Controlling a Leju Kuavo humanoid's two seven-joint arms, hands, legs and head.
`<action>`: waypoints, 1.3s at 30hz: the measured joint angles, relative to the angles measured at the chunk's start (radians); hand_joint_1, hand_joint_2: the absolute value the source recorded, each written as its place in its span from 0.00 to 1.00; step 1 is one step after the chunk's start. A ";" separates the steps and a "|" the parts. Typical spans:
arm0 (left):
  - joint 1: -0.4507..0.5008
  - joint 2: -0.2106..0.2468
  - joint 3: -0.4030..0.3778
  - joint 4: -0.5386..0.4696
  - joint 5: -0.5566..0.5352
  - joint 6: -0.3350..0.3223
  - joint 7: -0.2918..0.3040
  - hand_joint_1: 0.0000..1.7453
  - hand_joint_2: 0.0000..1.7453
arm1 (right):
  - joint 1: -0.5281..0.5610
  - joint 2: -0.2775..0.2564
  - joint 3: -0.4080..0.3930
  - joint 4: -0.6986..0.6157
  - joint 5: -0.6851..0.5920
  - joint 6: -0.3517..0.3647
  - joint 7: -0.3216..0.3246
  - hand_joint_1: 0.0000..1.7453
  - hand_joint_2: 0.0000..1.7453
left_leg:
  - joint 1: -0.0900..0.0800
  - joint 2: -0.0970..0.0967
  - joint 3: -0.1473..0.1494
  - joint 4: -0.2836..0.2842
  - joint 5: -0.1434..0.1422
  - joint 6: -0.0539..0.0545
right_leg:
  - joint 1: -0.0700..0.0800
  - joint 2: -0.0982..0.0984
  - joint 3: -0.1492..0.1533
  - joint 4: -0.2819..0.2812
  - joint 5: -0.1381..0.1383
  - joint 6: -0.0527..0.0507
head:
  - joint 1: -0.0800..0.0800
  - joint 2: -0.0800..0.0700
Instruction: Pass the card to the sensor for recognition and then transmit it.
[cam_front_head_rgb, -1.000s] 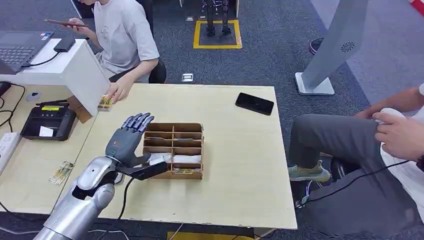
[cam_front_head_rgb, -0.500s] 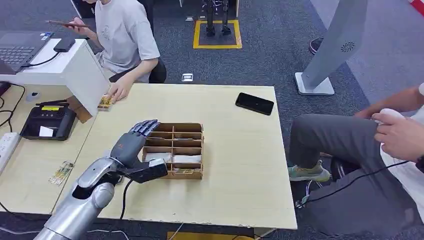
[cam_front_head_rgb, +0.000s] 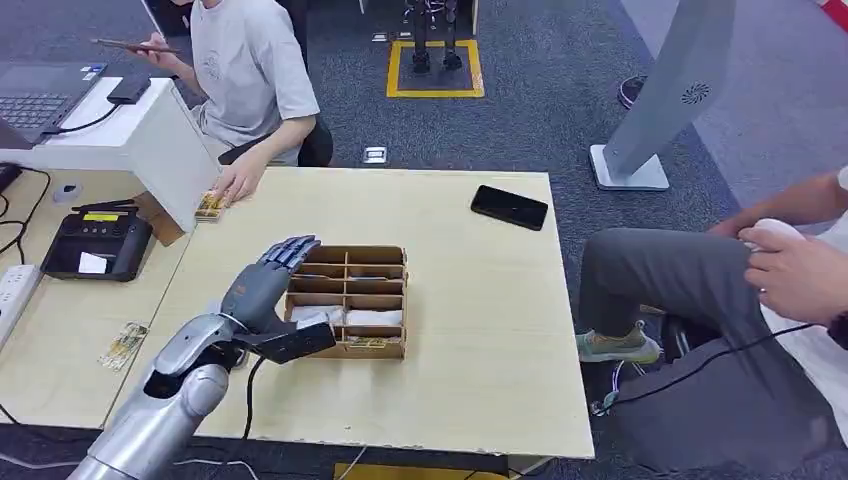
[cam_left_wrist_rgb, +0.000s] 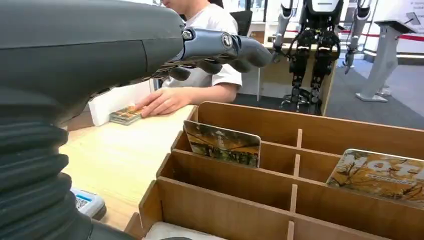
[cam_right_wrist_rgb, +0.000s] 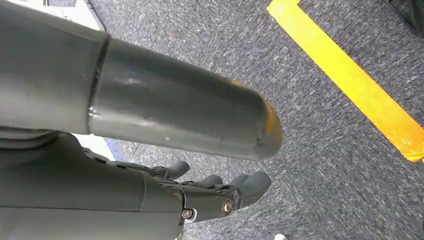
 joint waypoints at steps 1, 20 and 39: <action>0.000 0.000 0.000 0.000 0.000 0.000 0.000 0.00 1.00 | 0.000 0.000 0.000 0.000 0.000 0.000 0.000 0.00 0.00 | 0.000 0.000 0.000 0.000 0.000 0.000 | 0.000 0.000 0.000 0.000 0.000 0.000 | 0.000 0.000; 0.000 -0.009 0.000 -0.002 -0.037 0.054 0.039 0.00 1.00 | -0.002 0.001 0.002 0.000 -0.001 0.000 0.000 0.00 0.00 | 0.000 0.000 0.000 0.000 0.000 0.000 | 0.000 0.000 0.000 0.000 0.000 0.000 | 0.000 0.000; -0.007 -0.027 0.000 0.000 -0.055 0.058 0.056 0.00 1.00 | -0.002 0.003 0.017 0.000 -0.001 0.000 0.000 0.00 0.00 | 0.000 0.000 0.000 0.000 0.000 0.000 | 0.000 0.000 0.000 0.000 0.000 0.000 | 0.000 0.000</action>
